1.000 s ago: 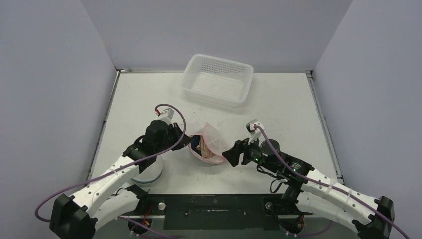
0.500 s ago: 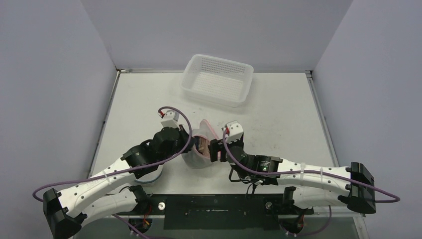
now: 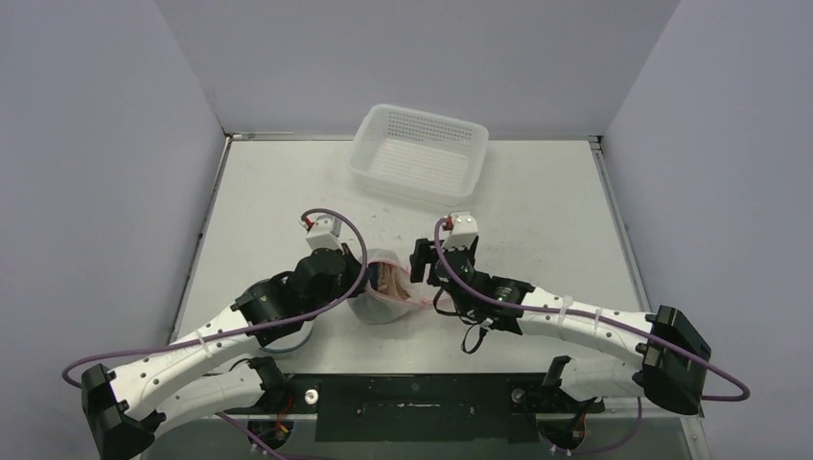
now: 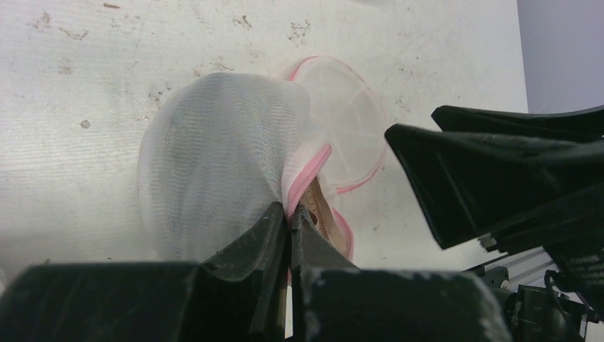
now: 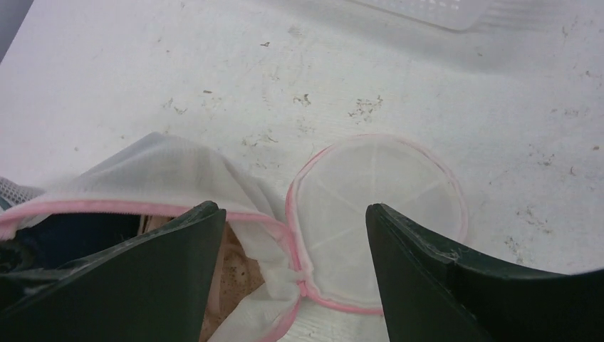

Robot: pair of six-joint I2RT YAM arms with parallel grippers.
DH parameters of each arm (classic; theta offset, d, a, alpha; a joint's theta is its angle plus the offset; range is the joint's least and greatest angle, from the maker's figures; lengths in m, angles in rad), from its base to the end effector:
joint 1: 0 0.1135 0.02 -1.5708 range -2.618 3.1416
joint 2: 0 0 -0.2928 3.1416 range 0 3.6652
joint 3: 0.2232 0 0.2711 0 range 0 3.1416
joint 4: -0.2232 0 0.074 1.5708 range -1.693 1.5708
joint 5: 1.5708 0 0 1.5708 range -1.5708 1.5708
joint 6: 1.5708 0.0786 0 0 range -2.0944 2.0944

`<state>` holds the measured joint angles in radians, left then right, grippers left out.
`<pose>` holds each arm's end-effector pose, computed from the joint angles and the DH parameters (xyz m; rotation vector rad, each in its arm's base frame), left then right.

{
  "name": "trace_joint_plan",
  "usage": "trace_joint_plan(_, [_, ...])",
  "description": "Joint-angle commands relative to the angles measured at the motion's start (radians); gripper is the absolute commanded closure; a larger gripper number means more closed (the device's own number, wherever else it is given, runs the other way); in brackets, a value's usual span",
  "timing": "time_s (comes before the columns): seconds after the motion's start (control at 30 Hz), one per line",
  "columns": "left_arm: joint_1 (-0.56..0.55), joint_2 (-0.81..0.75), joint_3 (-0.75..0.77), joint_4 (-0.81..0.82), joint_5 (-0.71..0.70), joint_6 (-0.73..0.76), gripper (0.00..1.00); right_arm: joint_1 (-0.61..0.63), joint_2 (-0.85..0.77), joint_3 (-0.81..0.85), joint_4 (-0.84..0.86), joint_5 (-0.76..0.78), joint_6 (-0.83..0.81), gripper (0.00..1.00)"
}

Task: Unzip the laundry bag and remove the bra
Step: Open the laundry bag at the center of the board.

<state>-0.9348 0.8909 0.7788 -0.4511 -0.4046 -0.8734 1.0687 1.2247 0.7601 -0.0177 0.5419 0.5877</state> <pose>0.1609 -0.1659 0.2932 -0.1761 2.1462 -0.6556 0.1843 0.2515 0.2586 -0.1489 2.0107 0.5130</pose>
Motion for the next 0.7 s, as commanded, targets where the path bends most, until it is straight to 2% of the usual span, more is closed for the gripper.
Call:
trace_joint_plan(0.0, [-0.006,-0.057,-0.019,-0.030,-0.057,-0.018,1.00,-0.091,-0.042,-0.011,-0.026,-0.079,0.122,0.25])
trace_joint_plan(0.13, [-0.006,-0.095,-0.060,-0.050,-0.081,-0.039,1.00,-0.193,-0.129,-0.159,-0.015,-0.186,0.227,0.20])
trace_joint_plan(0.37, [-0.006,-0.132,-0.147,-0.032,-0.070,-0.088,1.00,-0.266,-0.260,-0.351,-0.033,-0.253,0.381,0.12])
trace_joint_plan(0.47, [-0.006,-0.145,-0.164,-0.024,-0.063,-0.096,1.00,-0.299,-0.251,-0.405,0.009,-0.315,0.440,0.12])
trace_joint_plan(0.67, [-0.006,-0.165,-0.178,-0.022,-0.049,-0.098,1.00,-0.353,-0.164,-0.470,0.220,-0.386,0.552,0.12])
